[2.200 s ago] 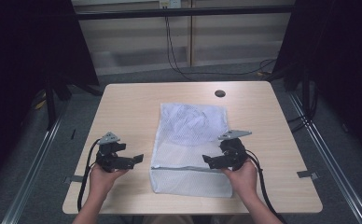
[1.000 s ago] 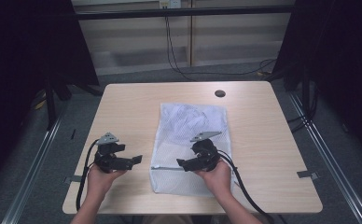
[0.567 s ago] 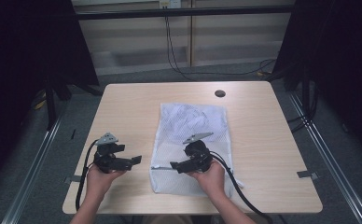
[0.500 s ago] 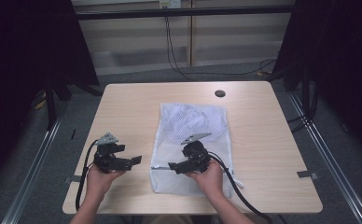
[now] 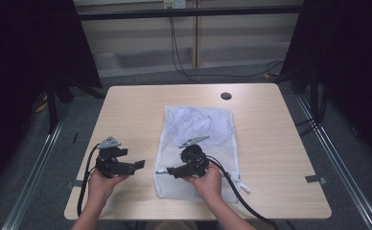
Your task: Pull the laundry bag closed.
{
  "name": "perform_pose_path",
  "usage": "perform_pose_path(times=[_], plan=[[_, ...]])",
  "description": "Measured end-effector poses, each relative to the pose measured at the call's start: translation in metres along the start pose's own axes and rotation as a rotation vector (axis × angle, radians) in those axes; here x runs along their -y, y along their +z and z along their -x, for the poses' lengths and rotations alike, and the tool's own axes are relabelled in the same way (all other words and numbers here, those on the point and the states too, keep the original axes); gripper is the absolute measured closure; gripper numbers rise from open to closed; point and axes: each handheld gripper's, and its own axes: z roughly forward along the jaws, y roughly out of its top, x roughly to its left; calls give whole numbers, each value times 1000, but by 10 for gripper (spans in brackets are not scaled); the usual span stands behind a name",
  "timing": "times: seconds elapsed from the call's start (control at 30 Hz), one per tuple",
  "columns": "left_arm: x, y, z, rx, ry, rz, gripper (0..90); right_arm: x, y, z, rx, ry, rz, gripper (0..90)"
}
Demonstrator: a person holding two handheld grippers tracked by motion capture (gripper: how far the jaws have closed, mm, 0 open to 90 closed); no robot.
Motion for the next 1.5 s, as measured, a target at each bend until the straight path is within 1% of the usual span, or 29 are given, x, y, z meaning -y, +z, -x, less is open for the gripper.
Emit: perform_pose_path(times=[0.1, 0.17, 0.2, 0.27, 0.33, 0.4, 0.47, 0.5, 0.53, 0.57, 0.77, 0.83, 0.87, 0.97, 1.0, 1.1, 1.17, 1.23, 1.3, 1.43, 1.5], plan=[[0, 0, 0, 5, 0, -2, 68, -2, 2, 0, -15, 12, 5, 314], [0, 1, 0, 2, -1, -2, 70, -2, 4, 0, -30, 37, 0, 353], [0, 1, 0, 3, -3, -3, 70, -2, 4, 0, -30, 37, 0, 353], [0, 1, 0, 2, -1, -4, 71, -2, 7, 0, -44, 45, -9, 386], [0, 0, 0, 2, -1, -5, 71, -2, 10, -1, -52, 41, -12, 404], [0, 0, 0, 2, 1, -8, 71, -2, 11, -1, -55, 48, -11, 416], [0, 0, -1, 2, 2, -8, 72, -2, 13, -1, -69, 64, -16, 430], [0, 0, -1, 1, 2, -8, 72, -3, 14, -1, -70, 69, -13, 430], [0, 0, -1, 0, 1, -8, 72, -3, 15, 0, -66, 61, -6, 432], [1, 0, -1, 0, 1, -9, 72, -3, 15, 0, -65, 66, -18, 443], [1, 0, -2, 0, -5, -11, 73, -4, 19, -1, -77, 71, -13, 482], [1, 0, -2, 2, -4, -10, 76, -5, 22, -2, -93, 82, -15, 481], [1, 0, -2, 2, -4, -10, 76, -6, 23, -3, -89, 84, -21, 478], [1, 0, -2, 3, -4, -12, 77, -7, 25, -3, -89, 79, -17, 478], [1, -1, -3, 2, -4, -13, 77, -8, 26, -4, -91, 90, -18, 482], [2, -1, -3, -1, -4, -14, 78, -9, 27, -4, -99, 101, -23, 504], [2, -1, -3, 0, -5, -14, 78, -9, 29, -3, -109, 104, -27, 554], [2, -1, -3, -1, -3, -15, 78, -9, 30, -4, -117, 112, -33, 578], [2, -2, -3, -4, -1, -18, 78, -9, 32, -5, -123, 112, -39, 621], [2, -2, -3, -1, 0, -18, 79, -9, 36, -5, -121, 116, -48, 634], [2, -2, -3, -1, 0, -19, 79, -9, 38, -5, -118, 131, -57, 645]])
